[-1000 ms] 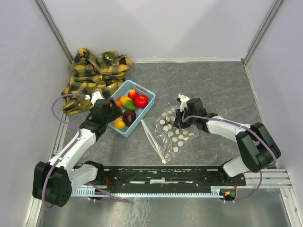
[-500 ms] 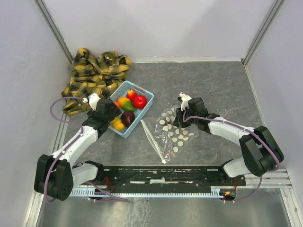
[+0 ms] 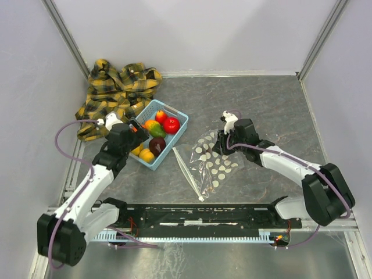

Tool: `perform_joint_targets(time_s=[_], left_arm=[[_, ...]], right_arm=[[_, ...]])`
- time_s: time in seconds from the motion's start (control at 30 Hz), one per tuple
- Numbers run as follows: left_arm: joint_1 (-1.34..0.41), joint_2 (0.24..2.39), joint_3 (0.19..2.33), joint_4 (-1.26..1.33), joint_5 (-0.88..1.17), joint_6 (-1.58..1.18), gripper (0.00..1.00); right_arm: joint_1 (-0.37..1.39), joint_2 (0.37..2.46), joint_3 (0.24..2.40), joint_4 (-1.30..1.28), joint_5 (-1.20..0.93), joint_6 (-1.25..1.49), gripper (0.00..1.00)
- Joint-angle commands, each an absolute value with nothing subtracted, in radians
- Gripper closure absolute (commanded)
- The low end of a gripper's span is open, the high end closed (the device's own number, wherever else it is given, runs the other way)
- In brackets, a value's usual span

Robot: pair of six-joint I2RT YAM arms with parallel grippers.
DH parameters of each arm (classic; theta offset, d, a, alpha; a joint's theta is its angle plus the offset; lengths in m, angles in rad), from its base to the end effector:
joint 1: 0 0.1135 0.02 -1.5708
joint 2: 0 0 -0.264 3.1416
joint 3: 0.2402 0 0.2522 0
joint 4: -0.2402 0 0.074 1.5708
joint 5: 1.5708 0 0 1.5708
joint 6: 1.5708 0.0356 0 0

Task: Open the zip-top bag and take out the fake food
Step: Pick up the fake fruit from the zipper food storage bag.

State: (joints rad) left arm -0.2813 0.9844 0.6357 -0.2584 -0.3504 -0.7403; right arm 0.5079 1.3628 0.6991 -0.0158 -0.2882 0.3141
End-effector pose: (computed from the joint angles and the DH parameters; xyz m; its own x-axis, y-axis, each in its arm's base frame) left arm 0.2079 -0.0474 0.2448 -0.3978 -0.5445 -0.7384 -0.3771 0.8308 -0.4094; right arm 0.2393 0.1448 0.2002 -0.7260 -0.0651 -0.6846 -0.4576 0.7889 0.4102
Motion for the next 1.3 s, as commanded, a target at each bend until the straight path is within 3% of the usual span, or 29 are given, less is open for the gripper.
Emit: perform_joint_targets(time_s=[0.0,0.13,0.5,0.63,0.73,0.97,1.27], left_arm=[[-0.278,0.853,0.603,-0.098,-0.054,-0.598,0.01],[-0.278,0.747,0.522,0.046,0.216,-0.567,0.01],[-0.305,0.775,0.436,0.073,0.538,-0.721,0.14],[-0.45,0.787,0.433,0.089,0.46,-0.688,0.14],[-0.668,0.779,0.398,0.127,0.276,-0.562,0.19],[-0.856,0.625,0.18,0.413,0.098,-0.375,0.22],[-1.032,0.699,0.084,0.517,-0.133,-0.074,0.19]], right_arm=[[0.504,1.298,0.7,0.012,-0.3,0.318,0.67],[0.504,1.261,0.697,0.011,-0.306,0.308,0.66],[0.505,1.259,0.709,0.019,-0.336,0.304,0.65],[0.503,1.268,0.72,0.019,-0.35,0.301,0.63],[0.5,1.311,0.728,0.039,-0.382,0.315,0.63],[0.483,1.353,0.778,0.012,-0.419,0.303,0.63],[0.479,1.384,0.82,-0.023,-0.441,0.277,0.63]])
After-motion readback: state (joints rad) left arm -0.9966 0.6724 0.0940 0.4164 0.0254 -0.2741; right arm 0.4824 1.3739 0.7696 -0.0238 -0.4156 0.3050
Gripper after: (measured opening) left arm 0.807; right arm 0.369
